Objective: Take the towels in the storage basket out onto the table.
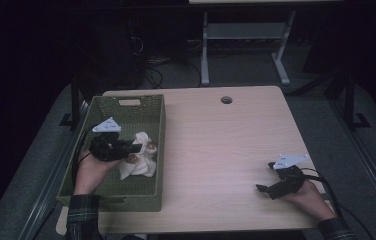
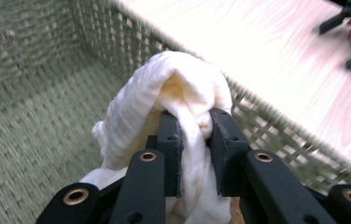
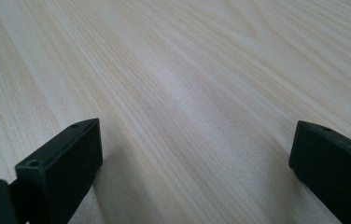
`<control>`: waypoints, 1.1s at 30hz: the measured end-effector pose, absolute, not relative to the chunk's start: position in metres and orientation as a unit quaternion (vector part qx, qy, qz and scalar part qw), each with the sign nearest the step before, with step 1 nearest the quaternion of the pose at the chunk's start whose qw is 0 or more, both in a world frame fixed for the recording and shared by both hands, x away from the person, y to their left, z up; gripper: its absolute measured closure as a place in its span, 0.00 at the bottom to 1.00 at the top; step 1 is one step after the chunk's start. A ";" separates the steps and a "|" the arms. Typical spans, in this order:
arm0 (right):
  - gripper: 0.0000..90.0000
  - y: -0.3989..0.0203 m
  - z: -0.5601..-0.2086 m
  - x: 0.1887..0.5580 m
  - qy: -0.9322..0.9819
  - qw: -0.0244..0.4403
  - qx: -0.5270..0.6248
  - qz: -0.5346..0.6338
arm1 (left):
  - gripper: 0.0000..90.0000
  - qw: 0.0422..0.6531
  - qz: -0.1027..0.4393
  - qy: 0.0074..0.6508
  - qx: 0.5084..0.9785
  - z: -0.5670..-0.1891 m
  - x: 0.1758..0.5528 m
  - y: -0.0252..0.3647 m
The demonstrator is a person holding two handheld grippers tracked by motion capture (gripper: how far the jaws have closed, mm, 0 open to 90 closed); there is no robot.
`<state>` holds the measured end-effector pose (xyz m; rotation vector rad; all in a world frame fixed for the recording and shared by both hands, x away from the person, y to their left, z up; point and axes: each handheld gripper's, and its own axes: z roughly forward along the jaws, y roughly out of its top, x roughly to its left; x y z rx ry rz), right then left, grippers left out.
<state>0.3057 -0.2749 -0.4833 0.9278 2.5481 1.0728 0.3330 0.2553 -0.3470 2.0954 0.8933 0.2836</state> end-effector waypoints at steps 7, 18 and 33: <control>0.03 -0.275 -0.483 0.306 0.868 0.113 0.315 0.366 | 0.84 0.436 0.136 0.351 0.818 -0.320 0.329 0.247; 0.03 -0.275 -0.483 0.306 0.868 0.112 0.316 0.366 | 0.84 0.474 0.159 0.317 0.806 -0.276 0.325 0.228; 0.03 -0.275 -0.483 0.306 0.868 0.112 0.316 0.366 | 0.84 0.503 0.148 0.272 0.807 -0.265 0.328 0.170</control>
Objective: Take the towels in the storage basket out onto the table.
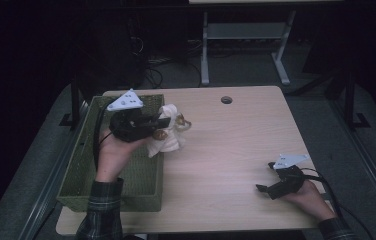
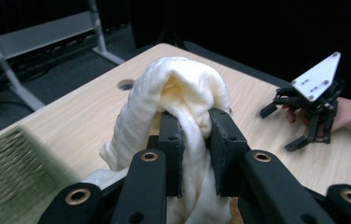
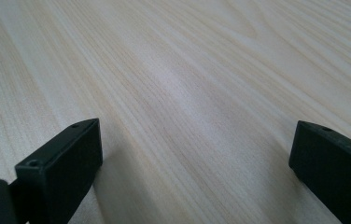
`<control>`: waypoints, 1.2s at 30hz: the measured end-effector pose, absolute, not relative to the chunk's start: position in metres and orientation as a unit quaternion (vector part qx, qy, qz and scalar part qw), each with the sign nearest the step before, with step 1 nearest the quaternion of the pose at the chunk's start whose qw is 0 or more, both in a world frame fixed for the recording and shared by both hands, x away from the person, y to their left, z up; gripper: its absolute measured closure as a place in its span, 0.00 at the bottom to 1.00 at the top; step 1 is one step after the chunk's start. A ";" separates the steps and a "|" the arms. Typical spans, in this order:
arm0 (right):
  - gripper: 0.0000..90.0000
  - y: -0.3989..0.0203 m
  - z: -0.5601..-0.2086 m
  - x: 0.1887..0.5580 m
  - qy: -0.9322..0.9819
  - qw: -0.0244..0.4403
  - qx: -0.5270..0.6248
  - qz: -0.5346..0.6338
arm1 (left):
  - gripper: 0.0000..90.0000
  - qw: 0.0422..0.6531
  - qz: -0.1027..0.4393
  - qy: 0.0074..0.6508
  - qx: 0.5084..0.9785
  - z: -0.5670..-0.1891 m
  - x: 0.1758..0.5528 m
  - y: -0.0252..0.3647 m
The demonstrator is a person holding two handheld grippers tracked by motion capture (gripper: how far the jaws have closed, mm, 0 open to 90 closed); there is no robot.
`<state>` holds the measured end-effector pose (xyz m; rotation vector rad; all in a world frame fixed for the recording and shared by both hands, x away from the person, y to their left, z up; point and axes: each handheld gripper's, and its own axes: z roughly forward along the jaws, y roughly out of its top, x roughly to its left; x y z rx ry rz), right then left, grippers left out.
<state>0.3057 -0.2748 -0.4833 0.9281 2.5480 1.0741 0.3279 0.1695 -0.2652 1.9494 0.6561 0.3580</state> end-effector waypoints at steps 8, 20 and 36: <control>0.03 -0.275 -0.483 0.306 0.868 0.112 0.316 0.366 | 0.84 0.511 0.136 0.243 0.813 -0.268 0.328 0.131; 0.03 -0.275 -0.483 0.306 0.868 0.112 0.317 0.366 | 0.84 0.520 0.104 0.222 0.818 -0.286 0.333 0.076; 0.03 -0.275 -0.483 0.306 0.868 0.111 0.314 0.367 | 0.84 0.499 0.068 0.195 0.842 -0.341 0.341 0.024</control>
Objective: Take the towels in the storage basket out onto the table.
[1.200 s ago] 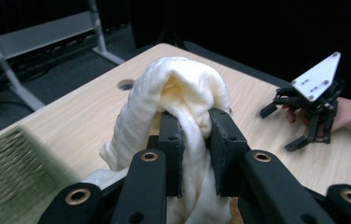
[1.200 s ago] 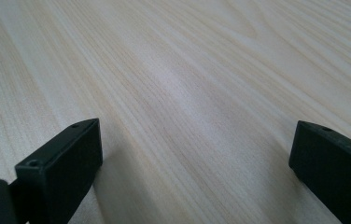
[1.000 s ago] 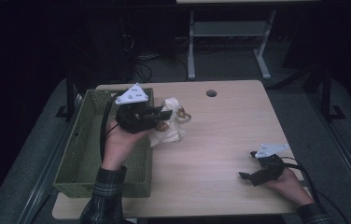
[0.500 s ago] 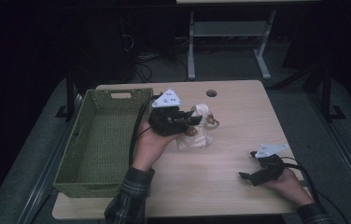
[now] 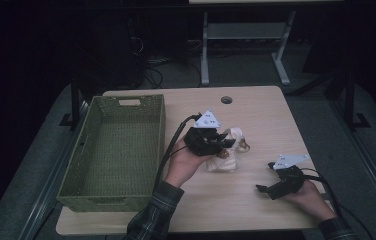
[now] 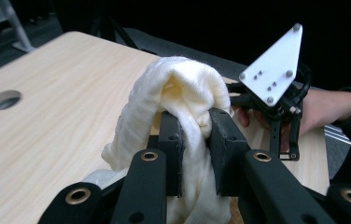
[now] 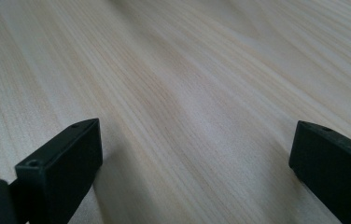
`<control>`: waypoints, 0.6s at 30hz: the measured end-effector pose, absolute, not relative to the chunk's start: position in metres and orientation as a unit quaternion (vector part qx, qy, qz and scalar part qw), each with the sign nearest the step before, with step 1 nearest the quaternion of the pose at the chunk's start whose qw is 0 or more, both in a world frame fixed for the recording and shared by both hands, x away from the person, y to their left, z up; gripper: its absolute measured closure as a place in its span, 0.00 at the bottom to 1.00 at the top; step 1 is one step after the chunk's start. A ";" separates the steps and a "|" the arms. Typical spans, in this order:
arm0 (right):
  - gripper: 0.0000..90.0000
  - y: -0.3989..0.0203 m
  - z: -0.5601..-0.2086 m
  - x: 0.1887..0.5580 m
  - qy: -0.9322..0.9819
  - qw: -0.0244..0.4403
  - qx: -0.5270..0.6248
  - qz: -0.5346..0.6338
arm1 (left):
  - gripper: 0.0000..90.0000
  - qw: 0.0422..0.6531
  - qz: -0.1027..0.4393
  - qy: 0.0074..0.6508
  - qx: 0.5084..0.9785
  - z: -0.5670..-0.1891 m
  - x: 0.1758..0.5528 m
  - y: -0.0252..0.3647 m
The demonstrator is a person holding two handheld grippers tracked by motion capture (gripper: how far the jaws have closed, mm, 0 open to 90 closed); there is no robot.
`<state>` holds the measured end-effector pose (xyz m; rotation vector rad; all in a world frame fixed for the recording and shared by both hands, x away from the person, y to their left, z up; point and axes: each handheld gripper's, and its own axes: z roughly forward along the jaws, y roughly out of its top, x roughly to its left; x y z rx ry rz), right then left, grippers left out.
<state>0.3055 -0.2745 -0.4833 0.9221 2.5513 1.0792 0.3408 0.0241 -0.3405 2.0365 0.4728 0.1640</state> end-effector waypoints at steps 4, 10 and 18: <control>0.03 -0.275 -0.483 0.306 0.869 0.111 0.314 0.367 | 0.84 0.496 0.051 0.195 0.845 -0.358 0.342 0.014; 0.03 -0.275 -0.483 0.306 0.868 0.111 0.314 0.367 | 0.84 0.487 0.026 0.190 0.852 -0.386 0.347 0.001; 0.03 -0.275 -0.483 0.306 0.869 0.111 0.313 0.367 | 0.84 0.476 0.010 0.184 0.860 -0.419 0.353 -0.010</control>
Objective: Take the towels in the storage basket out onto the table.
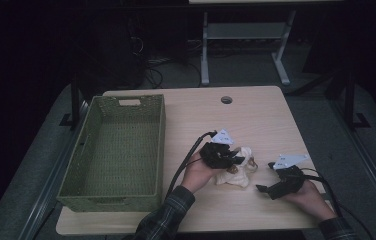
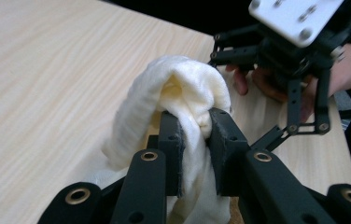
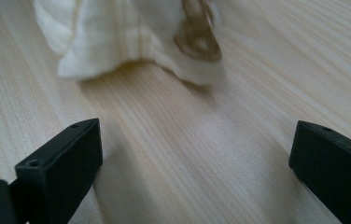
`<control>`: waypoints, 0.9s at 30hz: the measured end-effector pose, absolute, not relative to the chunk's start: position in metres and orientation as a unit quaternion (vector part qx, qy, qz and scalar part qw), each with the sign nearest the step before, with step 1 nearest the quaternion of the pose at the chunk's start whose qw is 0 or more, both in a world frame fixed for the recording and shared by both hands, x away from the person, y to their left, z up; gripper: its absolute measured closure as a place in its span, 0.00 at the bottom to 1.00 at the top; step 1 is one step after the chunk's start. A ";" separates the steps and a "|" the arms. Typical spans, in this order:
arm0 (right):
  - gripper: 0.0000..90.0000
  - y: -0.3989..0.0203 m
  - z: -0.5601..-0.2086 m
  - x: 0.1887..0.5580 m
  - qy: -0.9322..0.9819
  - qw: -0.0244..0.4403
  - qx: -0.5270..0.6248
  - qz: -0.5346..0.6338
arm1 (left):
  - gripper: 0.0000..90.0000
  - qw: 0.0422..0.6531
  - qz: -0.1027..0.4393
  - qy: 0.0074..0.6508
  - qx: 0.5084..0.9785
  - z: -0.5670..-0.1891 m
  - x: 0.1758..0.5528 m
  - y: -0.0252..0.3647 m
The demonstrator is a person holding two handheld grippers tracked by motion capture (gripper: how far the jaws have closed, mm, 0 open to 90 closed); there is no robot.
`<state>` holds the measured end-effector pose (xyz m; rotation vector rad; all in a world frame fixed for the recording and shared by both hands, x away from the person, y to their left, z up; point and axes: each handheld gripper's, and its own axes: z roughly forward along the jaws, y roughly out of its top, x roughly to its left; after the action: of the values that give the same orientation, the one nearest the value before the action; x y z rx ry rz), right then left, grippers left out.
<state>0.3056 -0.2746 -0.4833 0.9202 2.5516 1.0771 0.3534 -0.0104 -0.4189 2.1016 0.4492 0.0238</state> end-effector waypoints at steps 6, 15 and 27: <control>0.03 -0.275 -0.483 0.306 0.869 0.111 0.313 0.367 | 0.83 0.459 0.001 0.184 0.869 -0.438 0.359 -0.013; 0.03 -0.275 -0.483 0.306 0.869 0.111 0.313 0.367 | 0.50 0.435 0.021 0.202 0.877 -0.444 0.361 -0.011; 0.03 -0.275 -0.483 0.306 0.869 0.111 0.313 0.367 | 0.57 0.455 0.044 0.207 0.865 -0.422 0.342 0.016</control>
<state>0.3056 -0.2746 -0.4833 0.9203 2.5514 1.0773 0.3420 0.0164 -0.4224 2.1334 0.5105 0.1092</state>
